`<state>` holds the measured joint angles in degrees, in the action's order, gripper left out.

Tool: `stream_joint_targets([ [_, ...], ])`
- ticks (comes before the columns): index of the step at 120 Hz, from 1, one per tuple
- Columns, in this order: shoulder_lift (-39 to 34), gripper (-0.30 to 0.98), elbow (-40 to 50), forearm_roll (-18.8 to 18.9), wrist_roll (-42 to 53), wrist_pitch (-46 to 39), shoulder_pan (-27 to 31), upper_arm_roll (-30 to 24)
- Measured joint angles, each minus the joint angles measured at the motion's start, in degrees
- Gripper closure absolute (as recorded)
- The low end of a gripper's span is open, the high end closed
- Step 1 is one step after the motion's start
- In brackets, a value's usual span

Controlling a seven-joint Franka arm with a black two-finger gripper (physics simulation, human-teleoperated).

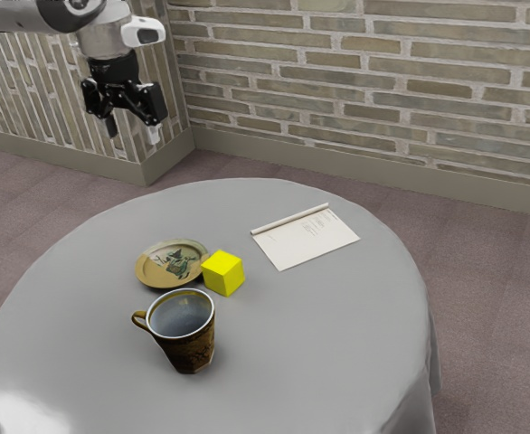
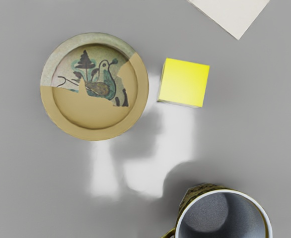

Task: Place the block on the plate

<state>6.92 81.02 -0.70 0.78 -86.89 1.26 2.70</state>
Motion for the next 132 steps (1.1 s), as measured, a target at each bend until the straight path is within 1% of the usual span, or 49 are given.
stream_joint_targets([
  [11,0.51,0.00,-0.04,0.22,-0.18,-0.92,0.20,-0.12],
  [21,2.60,0.00,-1.16,0.28,-0.42,-1.57,0.19,0.08],
  [42,13.11,0.00,-10.17,0.31,-1.34,-2.31,0.18,0.35],
  [49,15.32,0.00,-11.36,0.27,-1.61,-2.60,0.07,0.22],
  [73,17.68,0.00,-3.84,-0.04,-2.39,-8.57,-0.20,-0.18],
  [99,21.79,0.00,-4.11,-0.36,-2.98,-12.23,-3.71,-0.16],
  [132,25.68,0.00,-4.15,-0.43,-3.44,-14.58,-3.99,-0.01],
])
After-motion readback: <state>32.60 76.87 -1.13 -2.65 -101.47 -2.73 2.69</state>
